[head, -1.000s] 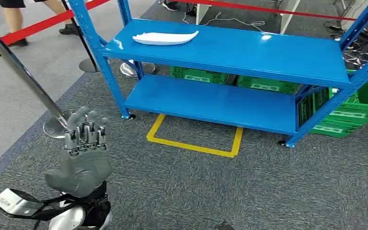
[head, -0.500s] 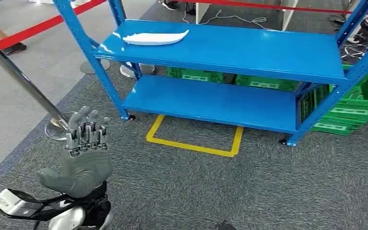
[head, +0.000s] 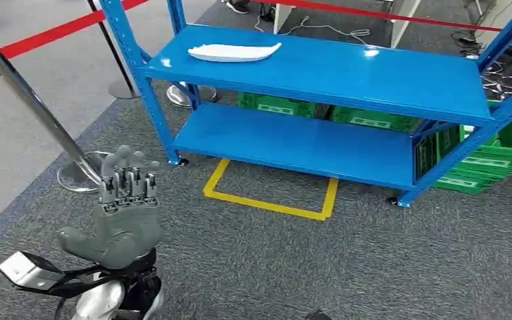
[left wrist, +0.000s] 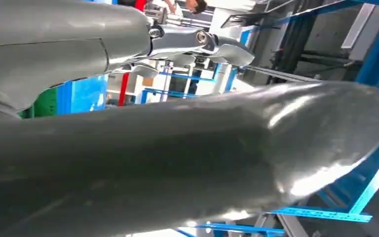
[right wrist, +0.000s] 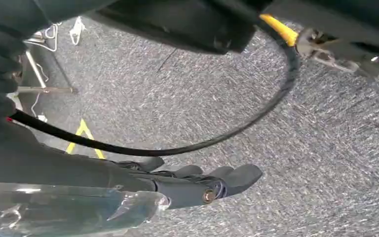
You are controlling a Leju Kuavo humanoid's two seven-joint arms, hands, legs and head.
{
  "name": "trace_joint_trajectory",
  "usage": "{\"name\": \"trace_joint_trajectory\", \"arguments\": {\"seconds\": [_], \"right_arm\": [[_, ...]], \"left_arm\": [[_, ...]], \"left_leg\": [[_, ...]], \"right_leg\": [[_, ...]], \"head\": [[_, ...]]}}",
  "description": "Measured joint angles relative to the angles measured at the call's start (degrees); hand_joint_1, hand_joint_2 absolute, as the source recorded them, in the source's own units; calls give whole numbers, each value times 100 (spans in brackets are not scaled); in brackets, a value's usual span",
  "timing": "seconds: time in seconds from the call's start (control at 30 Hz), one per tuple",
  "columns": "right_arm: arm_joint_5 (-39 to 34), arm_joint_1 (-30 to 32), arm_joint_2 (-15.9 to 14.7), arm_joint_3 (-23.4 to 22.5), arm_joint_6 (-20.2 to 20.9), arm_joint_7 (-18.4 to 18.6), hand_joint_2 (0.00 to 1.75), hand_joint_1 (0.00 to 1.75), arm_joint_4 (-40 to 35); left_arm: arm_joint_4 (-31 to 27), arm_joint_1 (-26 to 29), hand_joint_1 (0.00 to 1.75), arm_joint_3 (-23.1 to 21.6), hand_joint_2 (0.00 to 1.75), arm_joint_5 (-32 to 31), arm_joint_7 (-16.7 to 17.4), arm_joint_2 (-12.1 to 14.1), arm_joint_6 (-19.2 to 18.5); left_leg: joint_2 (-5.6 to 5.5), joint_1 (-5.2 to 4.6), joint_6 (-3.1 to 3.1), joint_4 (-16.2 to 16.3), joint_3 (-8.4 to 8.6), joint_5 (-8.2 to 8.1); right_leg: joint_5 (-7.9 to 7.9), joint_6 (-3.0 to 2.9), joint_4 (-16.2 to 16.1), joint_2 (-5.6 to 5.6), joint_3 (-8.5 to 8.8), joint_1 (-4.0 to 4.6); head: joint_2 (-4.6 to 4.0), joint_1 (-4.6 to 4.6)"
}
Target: Take the parts from the cabinet and place them on the table.
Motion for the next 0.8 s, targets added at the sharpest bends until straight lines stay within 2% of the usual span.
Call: {"name": "trace_joint_trajectory", "arguments": {"seconds": [0.03, 0.07, 0.1, 0.17, 0.2, 0.23, 0.33, 0.4, 0.43, 0.5, 0.53, 0.57, 0.6, 0.63, 0.7, 0.73, 0.77, 0.8], "right_arm": [[77, -4, 0, 0, -13, 48, 0, 0, 0], [136, -7, 0, 0, -18, 112, 0, 0, 0], [192, -1, 0, 0, -31, 219, 0, 0, 0], [304, 25, -2, 0, -105, 459, 0, 0, 0], [345, 54, -2, 0, -122, 547, 0, 0, 0], [358, 68, -2, 0, -131, 603, 0, 0, 0], [341, 114, -7, -2, -197, 677, 0, 0, 0], [327, 137, -9, -6, -317, 710, 0, 0, 0], [330, 136, -9, -9, -376, 710, 0, 0, 0], [347, 138, -9, -9, -437, 702, 0, 0, 0], [349, 142, -9, -9, -453, 699, 0, 0, 0], [349, 151, -9, -9, -463, 701, 0, 0, 0], [349, 156, -9, -11, -468, 701, 0, 0, 0], [349, 155, -9, -11, -470, 701, 0, 0, 0], [349, 156, 2, -11, -472, 699, 0, 0, 0], [350, 156, -2, -11, -477, 699, 0, 0, 0], [349, 155, -2, -11, -481, 699, 0, 0, 0], [349, 156, -2, -11, -490, 699, 0, 0, 0]], "left_arm": [[26, 0, 0, 9, 0, 0, 0, 0, -2], [46, -1, 0, 11, 0, 7, 0, 0, -9], [57, -8, 0, 11, 0, 18, 0, 0, -20], [81, -32, 0, 11, 0, 26, 28, -2, -24], [85, -39, 0, 11, 0, 33, 61, -13, -24], [92, -50, 0, 11, 0, 44, 85, -18, -26], [105, -56, 0, 11, 0, 129, 149, -35, -59], [105, -58, 0, 15, 0, 214, 168, -37, -77], [105, -64, 0, 22, 0, 221, 168, -37, -87], [111, -60, 0, 26, 0, 223, 214, -37, -96], [116, -55, 0, 28, 0, 223, 236, -35, -96], [125, -48, 0, 33, 0, 223, 258, -35, -98], [133, -42, 0, 39, 0, 223, 267, -35, -98], [138, -43, 0, 39, 0, 223, 271, -35, -98], [138, -46, 0, 39, 0, 221, 271, -35, -101], [138, -52, 0, 39, 0, 221, 271, -35, -101], [138, -57, 0, 39, 0, 221, 271, -44, -103], [142, -47, 0, 46, 0, 219, 273, -46, -103]], "left_leg": [[2, -15, 10, 1, 5, -5], [2, -26, 20, 1, 16, -11], [-4, -33, 26, 1, 32, -16], [-32, -40, 22, 3, 86, -40], [-37, -40, 3, 3, 100, -56], [-42, -80, -27, 31, 77, -60], [-39, -57, -113, 7, 37, -22], [-38, -60, -176, 53, 42, -94], [-27, -63, -215, 252, -57, -238], [-25, -38, -270, 1089, -475, -645], [-24, -31, -286, 1524, -704, -790], [-23, -25, -295, 1733, -831, -798], [-22, -16, -300, 1640, -804, -645], [-21, -5, -302, 1323, -657, -398], [-3, 18, -320, 399, -183, 71], [9, 26, -338, 128, -45, 58], [-16, 18, -247, -1, -7, 15], [-18, 7, -197, 22, -40, 21]], "right_leg": [[-99, -8, 335, 0, -157, 12], [-67, -27, 424, 1, -202, 27], [87, -42, 273, 2, -124, 39], [643, -96, -684, 2, 328, 42], [814, -115, -1133, 2, 524, 42], [737, -126, -1247, 10, 583, 67], [729, -179, -1285, 46, 566, 88], [776, -253, -1359, 32, 613, 35], [780, -277, -1368, 25, 621, 23], [780, -287, -1368, 13, 614, 19], [778, -290, -1368, 4, 609, 19], [776, -291, -1367, 0, 610, 19], [775, -291, -1367, 1, 617, 17], [771, -285, -1367, 4, 624, 11], [753, -244, -1365, 21, 650, -10], [741, -202, -1354, 28, 641, 21], [728, -167, -1315, 43, 603, 42], [748, -131, -1356, 36, 604, 42]], "head": [[0, -9], [0, -2], [0, -4], [0, -7], [0, 4], [0, 0], [0, -2], [0, 5], [0, -67], [0, -79], [0, -70], [0, -79], [0, -72], [0, -74], [0, -76], [0, -98], [0, -116], [0, -79]]}}
